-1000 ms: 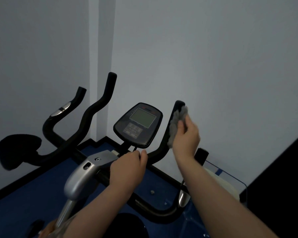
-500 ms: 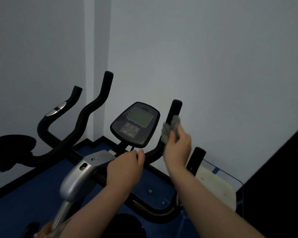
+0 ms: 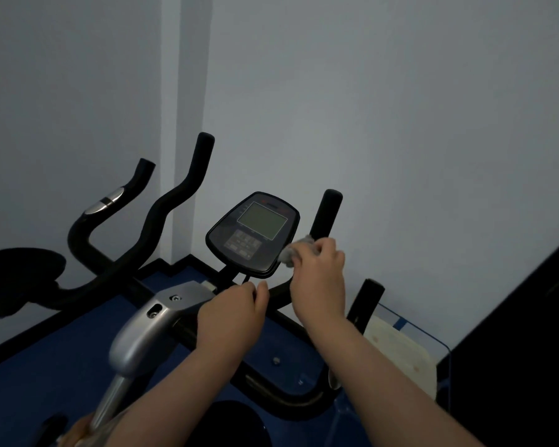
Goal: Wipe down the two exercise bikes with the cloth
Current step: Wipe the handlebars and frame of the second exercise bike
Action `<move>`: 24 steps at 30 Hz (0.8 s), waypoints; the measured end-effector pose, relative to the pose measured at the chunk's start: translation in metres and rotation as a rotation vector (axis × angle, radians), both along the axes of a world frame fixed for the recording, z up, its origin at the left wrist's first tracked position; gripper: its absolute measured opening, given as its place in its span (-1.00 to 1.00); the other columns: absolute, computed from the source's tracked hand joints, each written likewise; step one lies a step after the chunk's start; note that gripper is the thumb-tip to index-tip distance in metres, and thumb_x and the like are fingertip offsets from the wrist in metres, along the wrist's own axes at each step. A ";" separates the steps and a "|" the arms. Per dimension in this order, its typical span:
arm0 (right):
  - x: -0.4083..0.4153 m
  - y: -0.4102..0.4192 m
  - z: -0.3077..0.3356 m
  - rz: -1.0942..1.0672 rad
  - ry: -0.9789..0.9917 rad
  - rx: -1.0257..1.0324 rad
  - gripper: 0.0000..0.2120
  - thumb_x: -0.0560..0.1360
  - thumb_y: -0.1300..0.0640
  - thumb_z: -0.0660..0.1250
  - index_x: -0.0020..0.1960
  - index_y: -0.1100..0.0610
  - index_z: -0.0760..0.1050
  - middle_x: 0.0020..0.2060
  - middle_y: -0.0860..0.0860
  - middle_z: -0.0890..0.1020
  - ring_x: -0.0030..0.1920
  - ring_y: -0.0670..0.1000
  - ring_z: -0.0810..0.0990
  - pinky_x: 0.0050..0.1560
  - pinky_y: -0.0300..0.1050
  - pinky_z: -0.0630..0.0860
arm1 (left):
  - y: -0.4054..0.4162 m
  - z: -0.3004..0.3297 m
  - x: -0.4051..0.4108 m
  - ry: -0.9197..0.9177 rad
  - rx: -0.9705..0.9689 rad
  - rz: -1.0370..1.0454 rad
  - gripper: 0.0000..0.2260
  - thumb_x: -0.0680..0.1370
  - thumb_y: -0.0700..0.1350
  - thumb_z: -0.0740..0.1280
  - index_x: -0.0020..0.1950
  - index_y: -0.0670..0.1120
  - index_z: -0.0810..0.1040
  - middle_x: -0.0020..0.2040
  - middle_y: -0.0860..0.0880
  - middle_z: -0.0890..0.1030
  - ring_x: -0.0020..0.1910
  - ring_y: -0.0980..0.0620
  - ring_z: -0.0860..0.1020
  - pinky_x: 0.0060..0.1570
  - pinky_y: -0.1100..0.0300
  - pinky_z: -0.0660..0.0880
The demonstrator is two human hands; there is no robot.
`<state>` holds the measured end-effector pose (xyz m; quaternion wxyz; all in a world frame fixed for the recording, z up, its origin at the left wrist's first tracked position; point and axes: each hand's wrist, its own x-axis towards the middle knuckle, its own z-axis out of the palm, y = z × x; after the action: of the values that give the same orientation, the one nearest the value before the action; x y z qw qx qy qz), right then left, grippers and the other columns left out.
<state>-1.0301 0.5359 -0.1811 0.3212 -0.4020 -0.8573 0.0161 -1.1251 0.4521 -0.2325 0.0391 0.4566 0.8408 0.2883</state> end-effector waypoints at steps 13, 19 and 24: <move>0.006 -0.026 -0.003 0.058 0.035 -0.073 -0.83 0.61 0.13 0.19 0.01 -0.02 0.57 -0.08 -0.07 0.27 -0.10 -0.01 0.42 -0.16 -0.21 0.32 | -0.002 0.002 0.001 0.058 0.068 0.025 -0.72 0.67 0.01 0.08 -0.21 -0.02 0.35 -0.31 0.05 0.49 -0.34 0.06 0.50 -0.38 0.10 0.45; 0.021 -0.004 0.040 0.178 0.222 -0.239 -0.85 0.62 0.09 0.21 -0.07 -0.02 0.53 -0.10 -0.37 0.39 -0.28 -0.18 0.55 -0.47 -0.27 0.48 | -0.020 0.011 -0.006 -0.297 0.166 0.053 -0.75 0.64 -0.06 0.12 -0.14 -0.09 0.51 -0.24 0.01 0.56 -0.23 0.02 0.52 -0.22 0.05 0.45; 0.020 -0.019 0.008 0.072 0.056 -0.135 -0.81 0.63 0.11 0.16 0.05 0.11 0.55 0.00 -0.06 0.33 -0.13 -0.01 0.47 -0.17 -0.14 0.46 | -0.056 0.007 0.001 -0.381 0.093 -0.041 -0.78 0.68 -0.05 0.11 0.07 -0.04 0.54 -0.06 -0.02 0.62 -0.02 0.00 0.56 0.08 0.07 0.46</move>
<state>-1.0099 0.5173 -0.1730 0.3167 -0.3911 -0.8587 0.0965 -1.1238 0.3965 -0.2254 0.1823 0.4123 0.7943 0.4072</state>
